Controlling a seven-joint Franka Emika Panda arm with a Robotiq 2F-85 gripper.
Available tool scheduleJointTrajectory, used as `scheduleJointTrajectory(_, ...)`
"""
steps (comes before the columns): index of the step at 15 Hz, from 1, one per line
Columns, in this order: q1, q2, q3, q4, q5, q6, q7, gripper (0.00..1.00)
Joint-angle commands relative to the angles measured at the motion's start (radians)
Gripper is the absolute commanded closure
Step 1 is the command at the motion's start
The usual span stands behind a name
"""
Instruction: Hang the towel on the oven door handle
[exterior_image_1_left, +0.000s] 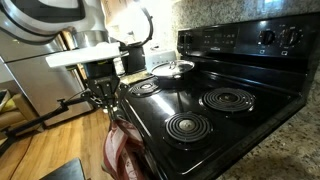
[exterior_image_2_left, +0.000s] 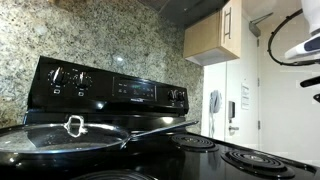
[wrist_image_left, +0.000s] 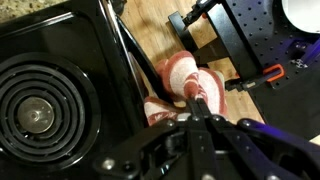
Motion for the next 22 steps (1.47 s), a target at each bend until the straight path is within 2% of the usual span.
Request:
scheduleJointTrajectory(1,-0.033,0.088,0.008,0.013,0.004,0.035,0.003,1.0)
scheduleJointTrajectory(7,-0.058,0.178,0.022,0.01,-0.013,0.154,0.003,1.0)
scheduleJointTrajectory(10,-0.068,0.216,0.034,-0.01,-0.052,0.252,0.038,1.0)
scheduleJointTrajectory(15,-0.097,0.271,0.063,-0.045,-0.204,0.427,0.177,1.0)
scheduleJointTrajectory(16,-0.092,0.261,0.054,-0.031,-0.155,0.377,0.12,0.99)
scheduleJointTrajectory(22,-0.094,0.278,0.065,-0.037,-0.183,0.402,0.154,0.99)
